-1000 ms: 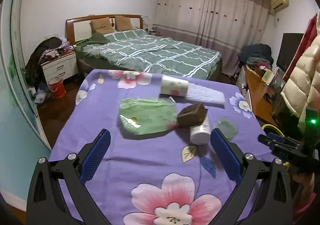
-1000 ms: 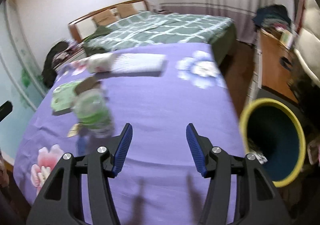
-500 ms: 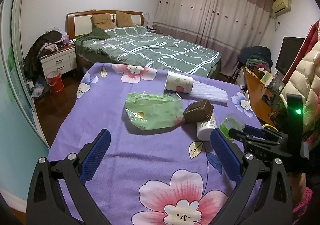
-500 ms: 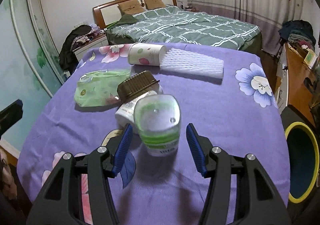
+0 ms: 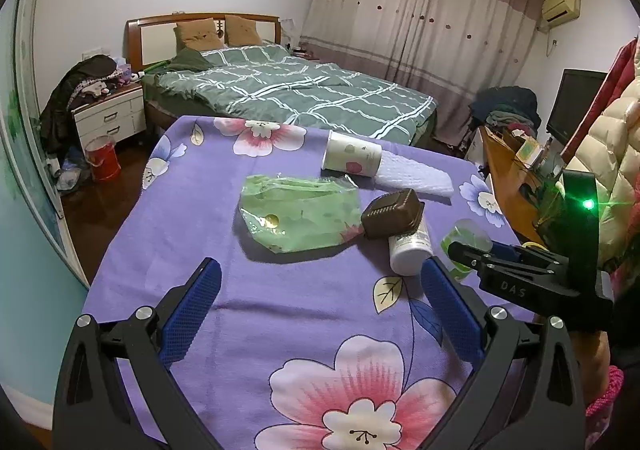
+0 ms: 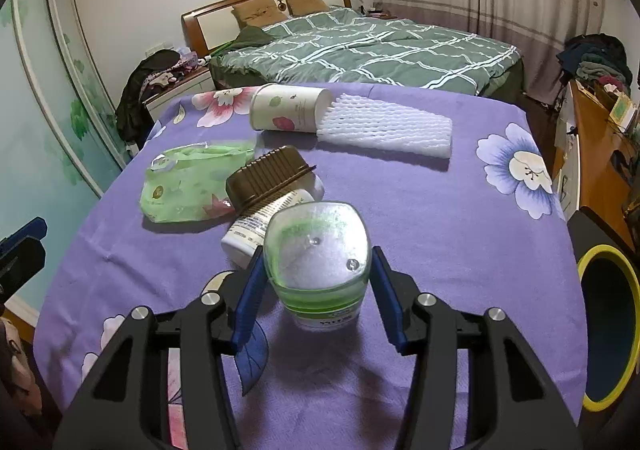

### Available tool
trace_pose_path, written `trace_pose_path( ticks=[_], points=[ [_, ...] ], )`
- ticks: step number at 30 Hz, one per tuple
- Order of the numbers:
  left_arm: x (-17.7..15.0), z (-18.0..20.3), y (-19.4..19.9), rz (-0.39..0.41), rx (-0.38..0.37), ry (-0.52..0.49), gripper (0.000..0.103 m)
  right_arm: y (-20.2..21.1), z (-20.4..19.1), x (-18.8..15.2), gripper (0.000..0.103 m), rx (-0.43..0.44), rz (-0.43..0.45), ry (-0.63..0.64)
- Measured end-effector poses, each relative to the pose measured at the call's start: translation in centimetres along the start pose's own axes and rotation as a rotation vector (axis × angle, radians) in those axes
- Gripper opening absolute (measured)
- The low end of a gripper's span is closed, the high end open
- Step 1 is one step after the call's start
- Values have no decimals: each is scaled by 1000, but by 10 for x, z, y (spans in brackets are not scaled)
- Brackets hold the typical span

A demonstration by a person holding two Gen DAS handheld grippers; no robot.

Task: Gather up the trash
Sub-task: 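Grasp the green-lidded clear plastic cup with the right gripper, then carry the green cup over the bin and open the right gripper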

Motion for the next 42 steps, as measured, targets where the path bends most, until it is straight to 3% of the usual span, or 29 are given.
trace_pose_path(
  ticks=[12, 22, 28, 35, 42],
  points=[
    [0, 19, -6, -7, -13, -33, 98, 48, 52, -5, 49, -65, 76, -91],
    [-2, 43, -11, -19, -24, -67, 98, 126, 171, -25, 49, -292, 185, -281],
    [-2, 55, -17, -27, -18, -84, 98, 156, 243, -51, 49, -435, 197, -398],
    [-4, 71, -27, -51, -19, -109, 98, 160, 295, -80, 49, -497, 160, -490],
    [-7, 88, -42, -77, -25, -141, 98, 150, 306, -91, 50, -499, 140, -518]
  ],
)
Point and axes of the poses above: each gripper's, at about its wrist camera, not at the fingertips, and y roughly against the way its jaws point, z to its right, x to its top, the point moved 7 cm from there along -y, roughly the way its jaws point, and after that the axes turned 12 degrees about x, right-handed, at the moved point
